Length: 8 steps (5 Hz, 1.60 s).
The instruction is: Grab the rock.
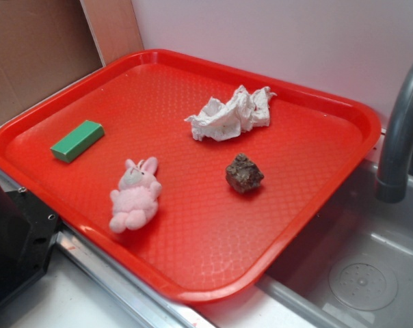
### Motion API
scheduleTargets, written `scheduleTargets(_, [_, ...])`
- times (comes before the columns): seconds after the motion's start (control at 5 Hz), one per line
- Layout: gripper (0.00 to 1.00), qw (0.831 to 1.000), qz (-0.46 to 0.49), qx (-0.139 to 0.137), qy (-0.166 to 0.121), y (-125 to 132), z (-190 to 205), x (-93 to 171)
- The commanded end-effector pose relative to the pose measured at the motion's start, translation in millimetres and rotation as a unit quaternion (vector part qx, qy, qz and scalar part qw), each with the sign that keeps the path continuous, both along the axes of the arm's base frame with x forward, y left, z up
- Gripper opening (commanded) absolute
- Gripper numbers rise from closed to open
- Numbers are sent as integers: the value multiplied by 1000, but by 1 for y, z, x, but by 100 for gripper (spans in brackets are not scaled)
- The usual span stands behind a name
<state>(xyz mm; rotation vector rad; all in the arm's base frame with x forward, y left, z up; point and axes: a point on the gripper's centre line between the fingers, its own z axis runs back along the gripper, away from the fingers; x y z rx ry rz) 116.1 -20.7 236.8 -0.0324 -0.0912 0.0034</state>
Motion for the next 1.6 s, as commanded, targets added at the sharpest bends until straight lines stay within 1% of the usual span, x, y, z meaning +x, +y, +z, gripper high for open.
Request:
scheduleTargets(0.0, [100, 1000, 0, 0, 0, 0, 0, 0])
scheduleTargets(0.2, [100, 1000, -4, 2, 1, 0, -4, 6])
scheduleTargets(0.4, [100, 1000, 7, 0, -5, 2, -8, 14])
scheduleTargets(0.6, [100, 1000, 10, 2, -3, 2, -13, 21])
scheduleTargets(0.8, [100, 1000, -28, 7, -10, -1, -19, 34])
scheduleTargets(1.0, [100, 989, -146, 9, -19, -11, -30, 55])
scheduleTargets(1.2, [100, 962, -268, 10, -42, -29, -39, 65])
scheduleTargets(1.4, [100, 919, -385, 31, -76, -47, -54, 71])
